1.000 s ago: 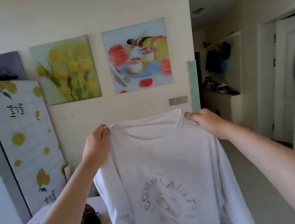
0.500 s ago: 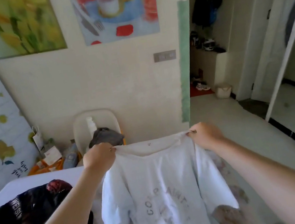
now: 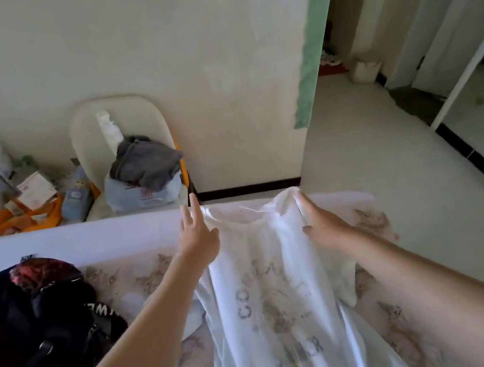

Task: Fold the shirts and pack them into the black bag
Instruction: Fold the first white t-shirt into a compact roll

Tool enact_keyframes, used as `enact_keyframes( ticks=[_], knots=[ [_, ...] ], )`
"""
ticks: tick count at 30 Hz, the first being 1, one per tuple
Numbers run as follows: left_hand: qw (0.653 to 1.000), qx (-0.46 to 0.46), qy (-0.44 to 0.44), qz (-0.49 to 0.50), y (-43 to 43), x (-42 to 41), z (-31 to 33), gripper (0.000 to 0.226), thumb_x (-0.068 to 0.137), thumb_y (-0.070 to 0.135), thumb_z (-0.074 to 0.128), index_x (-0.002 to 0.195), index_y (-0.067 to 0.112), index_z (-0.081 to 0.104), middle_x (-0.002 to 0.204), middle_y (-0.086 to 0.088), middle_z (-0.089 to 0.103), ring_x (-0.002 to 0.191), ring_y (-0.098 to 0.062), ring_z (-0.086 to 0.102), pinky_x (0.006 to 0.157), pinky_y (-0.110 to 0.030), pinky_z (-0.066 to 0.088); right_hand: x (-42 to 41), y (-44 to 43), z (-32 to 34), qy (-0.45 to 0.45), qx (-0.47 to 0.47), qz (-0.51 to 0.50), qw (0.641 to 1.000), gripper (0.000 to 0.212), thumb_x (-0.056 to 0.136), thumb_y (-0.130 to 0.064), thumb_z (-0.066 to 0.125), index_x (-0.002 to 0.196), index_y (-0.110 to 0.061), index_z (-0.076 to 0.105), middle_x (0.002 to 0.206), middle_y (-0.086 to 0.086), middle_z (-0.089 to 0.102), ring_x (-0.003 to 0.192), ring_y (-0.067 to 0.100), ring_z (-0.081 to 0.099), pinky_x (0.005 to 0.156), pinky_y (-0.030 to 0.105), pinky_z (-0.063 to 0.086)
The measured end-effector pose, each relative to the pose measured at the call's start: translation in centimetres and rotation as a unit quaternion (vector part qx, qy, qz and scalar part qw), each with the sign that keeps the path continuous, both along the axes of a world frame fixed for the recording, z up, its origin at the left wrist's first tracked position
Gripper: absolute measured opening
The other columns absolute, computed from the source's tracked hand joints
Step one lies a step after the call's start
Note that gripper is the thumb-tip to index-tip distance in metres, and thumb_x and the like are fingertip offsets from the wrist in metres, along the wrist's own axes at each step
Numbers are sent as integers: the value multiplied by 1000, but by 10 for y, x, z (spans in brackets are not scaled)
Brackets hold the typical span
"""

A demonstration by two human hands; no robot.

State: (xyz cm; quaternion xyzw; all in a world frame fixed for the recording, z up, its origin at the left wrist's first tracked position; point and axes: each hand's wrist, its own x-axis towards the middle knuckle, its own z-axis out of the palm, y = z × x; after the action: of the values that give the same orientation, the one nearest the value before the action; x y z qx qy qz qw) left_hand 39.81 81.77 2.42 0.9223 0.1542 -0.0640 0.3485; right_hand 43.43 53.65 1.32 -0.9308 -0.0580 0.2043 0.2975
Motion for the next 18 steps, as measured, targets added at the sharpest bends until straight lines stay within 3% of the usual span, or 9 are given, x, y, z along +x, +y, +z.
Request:
enact_keyframes(
  ticks=[2, 4, 6, 9, 11, 15, 16, 18],
  knots=[
    [998, 36, 15, -57, -16, -4, -25, 77, 101, 21, 47, 156, 35, -4, 166, 1, -5, 151, -27, 7, 118, -48, 22, -15, -11, -27, -21, -24, -7, 999, 70, 95, -14, 48, 151, -48, 22, 145, -16, 44, 133, 20, 49, 106, 36, 44],
    [990, 56, 12, -127, -36, -12, -48, 67, 101, 27, 46, 157, 33, 9, 166, 4, 2, 152, -20, 7, 119, -45, 19, -31, -25, -50, -16, -43, -44, 998, 52, 92, -16, 43, 139, -36, 44, 127, -13, 55, 121, 22, 57, 100, 39, 48],
    [976, 69, 12, -206, -56, -21, -72, 63, 101, 34, 45, 156, 35, 15, 165, 7, 4, 152, -16, 4, 120, -44, 13, -43, -44, -74, -14, -95, -79, 992, 50, 91, -20, 40, 138, -36, 44, 129, -5, 61, 117, 26, 59, 96, 43, 51],
    [944, 113, 81, -301, -80, -33, -108, 66, 99, 51, 41, 156, 38, 9, 165, 7, -6, 152, -17, -7, 121, -45, 3, -54, -61, -103, -8, -205, -89, 975, 56, 99, -31, 48, 152, -27, 32, 146, 5, 47, 128, 31, 48, 97, 43, 48],
    [927, 147, 139, -316, -89, -39, -128, 74, 95, 58, 41, 156, 39, 3, 163, 8, -18, 150, -20, -18, 120, -54, -3, -59, -63, -114, -12, -238, -67, 969, 57, 99, -38, 50, 153, -32, 31, 147, 8, 41, 127, 30, 46, 94, 39, 46],
    [923, 187, 137, -308, -94, -44, -141, 84, 91, 55, 46, 156, 37, -3, 161, 6, -28, 147, -24, -27, 117, -61, -8, -60, -64, -123, -74, -153, -34, 985, 33, 94, -11, 51, 121, -21, 67, 112, 9, 65, 102, 33, 63, 77, 35, 49],
    [923, 192, 134, -306, -94, -43, -141, 84, 91, 55, 47, 156, 38, -3, 160, 6, -28, 147, -24, -27, 117, -61, -8, -56, -69, -121, -86, -167, -29, 982, 31, 91, -6, 51, 113, -18, 69, 110, 9, 66, 98, 33, 64, 74, 35, 50],
    [924, 191, 133, -304, -95, -42, -141, 84, 91, 54, 48, 156, 39, -4, 160, 6, -28, 147, -24, -26, 118, -60, -8, -45, -84, -108, -103, -245, -49, 963, 37, 88, 3, 51, 116, -15, 67, 121, 11, 62, 99, 33, 65, 76, 34, 51]
  ],
)
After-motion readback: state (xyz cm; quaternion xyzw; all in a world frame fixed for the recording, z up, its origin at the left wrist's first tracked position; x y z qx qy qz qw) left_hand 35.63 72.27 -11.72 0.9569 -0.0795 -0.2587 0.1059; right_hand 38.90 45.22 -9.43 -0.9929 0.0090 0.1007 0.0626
